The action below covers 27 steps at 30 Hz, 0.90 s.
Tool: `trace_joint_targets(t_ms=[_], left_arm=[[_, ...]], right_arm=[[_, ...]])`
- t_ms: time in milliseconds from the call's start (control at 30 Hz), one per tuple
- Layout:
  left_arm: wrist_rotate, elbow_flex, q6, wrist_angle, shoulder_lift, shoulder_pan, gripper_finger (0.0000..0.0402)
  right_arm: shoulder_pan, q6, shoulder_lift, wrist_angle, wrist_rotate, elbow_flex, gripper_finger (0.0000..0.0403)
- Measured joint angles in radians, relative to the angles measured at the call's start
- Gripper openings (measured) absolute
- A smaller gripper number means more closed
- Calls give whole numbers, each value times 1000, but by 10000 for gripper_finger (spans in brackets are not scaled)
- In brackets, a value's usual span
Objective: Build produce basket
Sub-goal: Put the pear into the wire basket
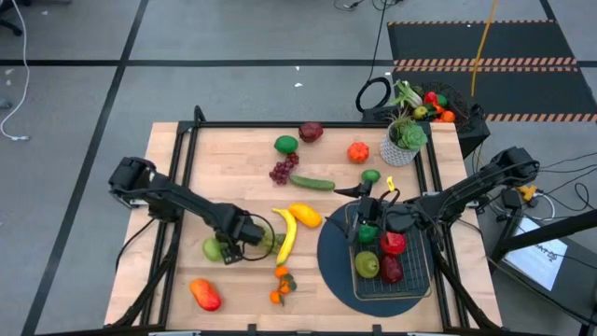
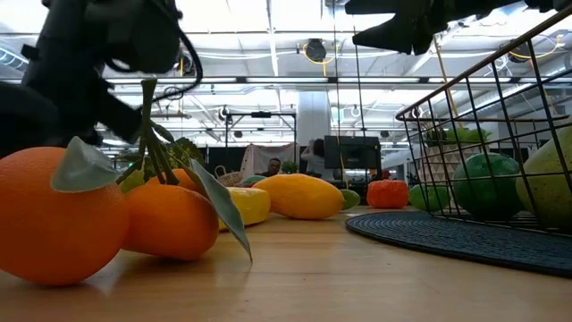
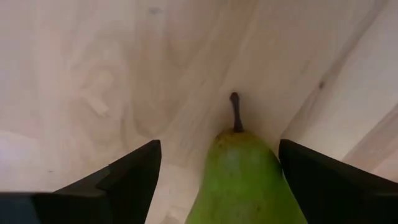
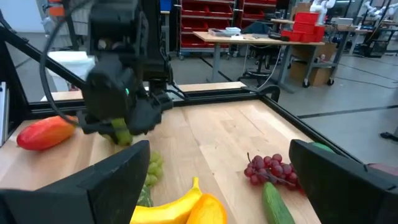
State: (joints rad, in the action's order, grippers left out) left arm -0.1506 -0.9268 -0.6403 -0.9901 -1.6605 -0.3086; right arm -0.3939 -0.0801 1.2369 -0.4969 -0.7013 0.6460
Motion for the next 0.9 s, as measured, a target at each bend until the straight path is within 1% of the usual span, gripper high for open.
trace_joint_targets(t_ms=[167,333,433,733,833,900], left_arm=[[-36,0,19,3,-61,17,302],[-67,-2,18,2,-82,29,279],[-77,-2,18,3,-83,29,254],[-86,0,50,-6,-73,29,156],[-95,-8,62,-11,-65,31,134],[-96,-21,74,-16,-50,32,126]], right_arm=[[0,15,0,0,0,0,377],[0,17,0,0,0,0,377],[0,18,0,0,0,0,377],[0,16,0,0,0,0,377],[0,15,0,0,0,0,377],[0,14,0,-3,0,0,377]])
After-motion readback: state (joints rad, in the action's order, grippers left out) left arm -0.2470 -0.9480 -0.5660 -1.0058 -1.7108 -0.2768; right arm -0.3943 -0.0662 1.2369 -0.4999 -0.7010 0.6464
